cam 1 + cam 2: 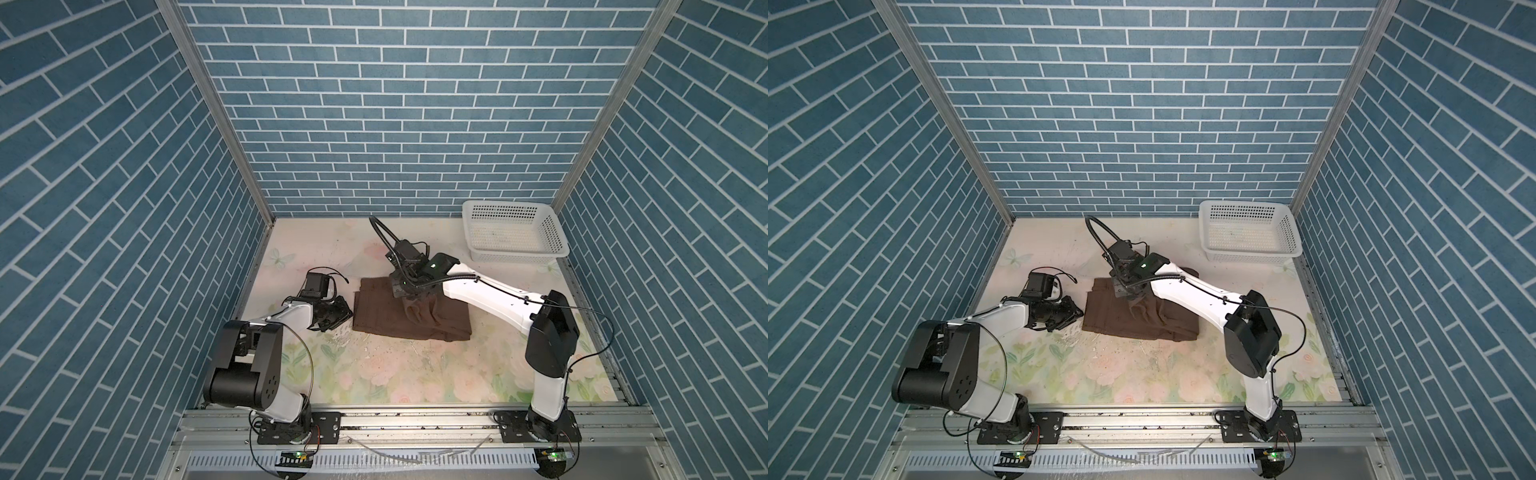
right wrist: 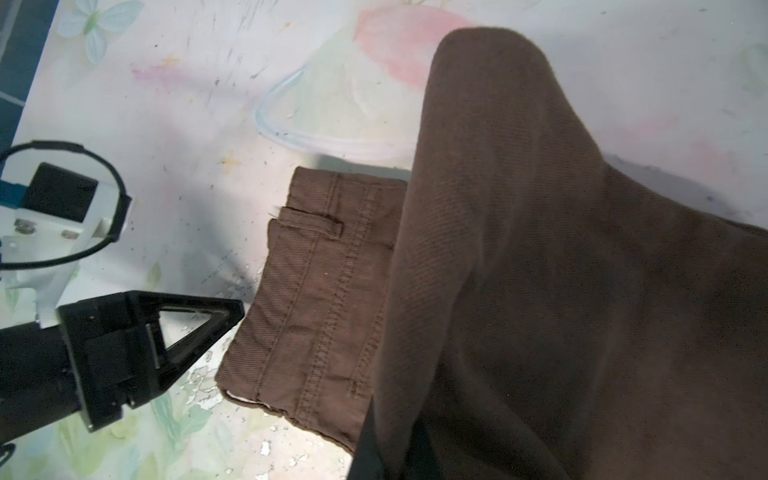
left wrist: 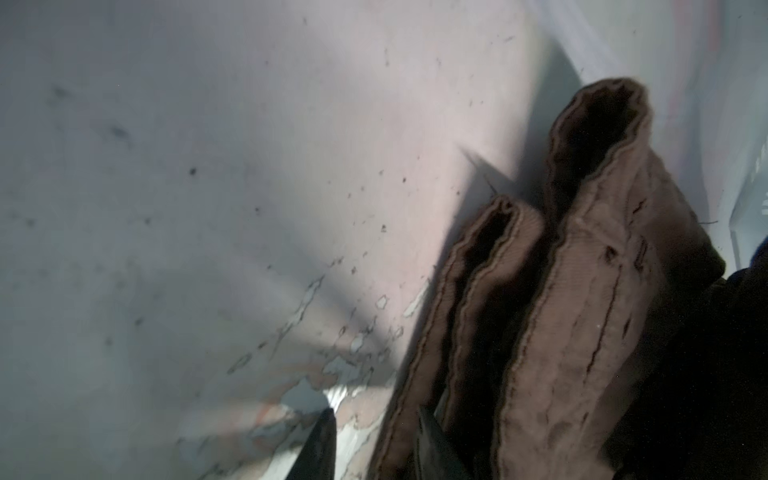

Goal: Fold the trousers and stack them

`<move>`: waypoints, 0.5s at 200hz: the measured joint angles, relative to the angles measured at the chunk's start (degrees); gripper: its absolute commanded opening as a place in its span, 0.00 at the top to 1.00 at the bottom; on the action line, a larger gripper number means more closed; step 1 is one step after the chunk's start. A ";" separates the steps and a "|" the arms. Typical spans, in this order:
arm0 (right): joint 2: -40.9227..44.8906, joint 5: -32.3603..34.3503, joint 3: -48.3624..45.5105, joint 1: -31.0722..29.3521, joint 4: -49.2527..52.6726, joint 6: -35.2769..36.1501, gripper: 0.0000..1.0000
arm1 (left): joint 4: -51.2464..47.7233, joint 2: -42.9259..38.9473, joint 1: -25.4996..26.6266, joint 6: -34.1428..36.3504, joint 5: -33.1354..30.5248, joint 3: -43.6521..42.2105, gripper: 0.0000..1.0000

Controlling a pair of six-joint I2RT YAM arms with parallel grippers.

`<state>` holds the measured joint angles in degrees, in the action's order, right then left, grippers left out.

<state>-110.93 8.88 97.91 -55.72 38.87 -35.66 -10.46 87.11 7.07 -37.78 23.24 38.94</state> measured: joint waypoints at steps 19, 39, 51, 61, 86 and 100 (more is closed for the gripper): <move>-2.93 -1.25 2.19 -1.31 -0.50 -0.57 1.00 | 1.68 0.68 0.42 -0.13 0.63 0.00 0.66; -5.64 -2.54 4.26 -2.71 -0.83 -1.01 1.00 | 2.91 1.27 0.81 -0.20 1.14 0.02 0.66; -7.26 -3.34 5.51 -3.56 -0.92 -1.40 1.00 | 3.61 1.55 0.96 -0.24 1.46 0.04 0.66; -8.63 -3.98 6.47 -4.22 -1.09 -1.62 0.93 | 4.15 1.70 1.09 -0.31 1.62 0.04 0.66; -12.00 -6.67 8.94 -5.49 -2.05 -2.23 0.55 | 4.52 1.79 1.25 -0.37 1.75 0.04 0.66; -12.90 -8.26 9.31 -5.75 -3.02 -2.36 0.47 | 4.55 1.79 1.29 -0.35 1.75 0.02 0.66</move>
<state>-123.83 0.62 107.22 -61.47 35.86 -38.02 -5.91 88.90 8.36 -38.13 24.99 38.96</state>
